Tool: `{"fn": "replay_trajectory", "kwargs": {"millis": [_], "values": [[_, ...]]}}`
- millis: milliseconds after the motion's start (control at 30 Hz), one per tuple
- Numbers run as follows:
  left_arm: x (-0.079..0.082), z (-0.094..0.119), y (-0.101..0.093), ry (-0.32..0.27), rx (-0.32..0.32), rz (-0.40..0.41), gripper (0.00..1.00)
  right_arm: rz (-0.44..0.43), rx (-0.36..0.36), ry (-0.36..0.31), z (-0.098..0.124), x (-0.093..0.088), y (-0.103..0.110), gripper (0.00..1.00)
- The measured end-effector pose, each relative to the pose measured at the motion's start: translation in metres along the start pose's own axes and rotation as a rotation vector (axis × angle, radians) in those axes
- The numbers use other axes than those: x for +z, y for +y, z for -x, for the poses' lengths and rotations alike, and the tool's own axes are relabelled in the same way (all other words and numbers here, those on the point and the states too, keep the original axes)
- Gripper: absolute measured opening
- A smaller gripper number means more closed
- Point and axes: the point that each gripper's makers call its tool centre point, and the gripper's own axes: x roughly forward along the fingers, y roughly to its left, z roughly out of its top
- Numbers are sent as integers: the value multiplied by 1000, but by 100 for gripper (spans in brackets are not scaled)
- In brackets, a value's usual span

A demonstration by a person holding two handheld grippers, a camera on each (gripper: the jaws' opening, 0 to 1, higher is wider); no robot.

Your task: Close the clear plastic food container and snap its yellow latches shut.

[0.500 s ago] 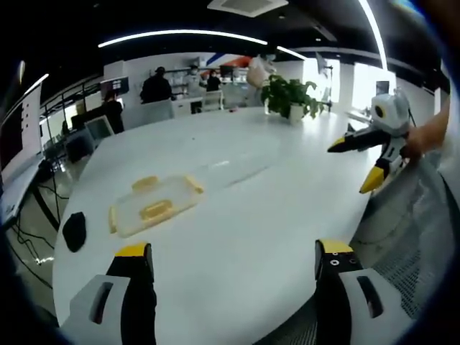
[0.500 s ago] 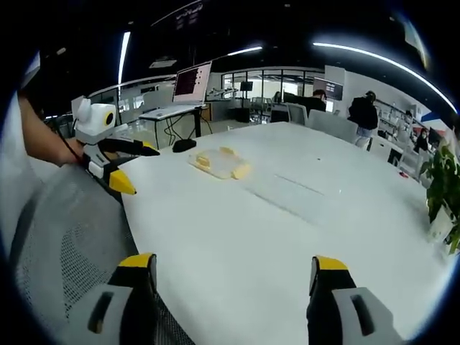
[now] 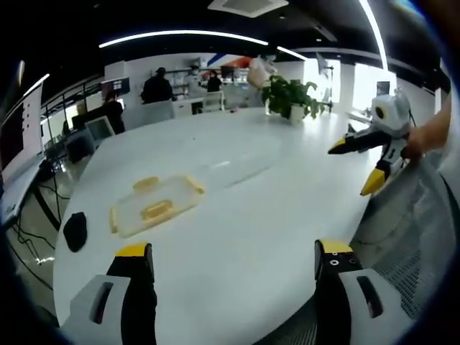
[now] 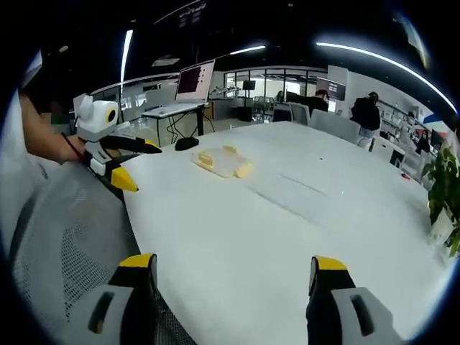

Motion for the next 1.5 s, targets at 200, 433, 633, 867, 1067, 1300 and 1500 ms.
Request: {"fn": "replay_trajectory", "kwargs": {"millis": [200, 433, 633, 867, 1067, 1300, 1500], "values": [[0, 1, 0, 0, 2, 2, 91, 4, 1, 0, 0, 0, 1, 86], [0, 1, 1, -1, 4, -1, 91, -2, -2, -1, 0, 1, 0, 86], [0, 0, -1, 6, -1, -11, 91, -6, -1, -2, 0, 1, 0, 85], [-1, 0, 0, 10, -3, -8, 90, -10, -10, -1, 1, 0, -2, 84], [-3, 0, 0, 12, -5, -4, 90, -14, -7, -6, 0, 2, -2, 84], [-3, -1, -1, 17, -8, -16, 90, -18, -5, -19, 1, 4, -2, 84], [-4, -2, -6, 28, -22, -33, 90, -15, -21, -7, 1, 1, -6, 83]]}}
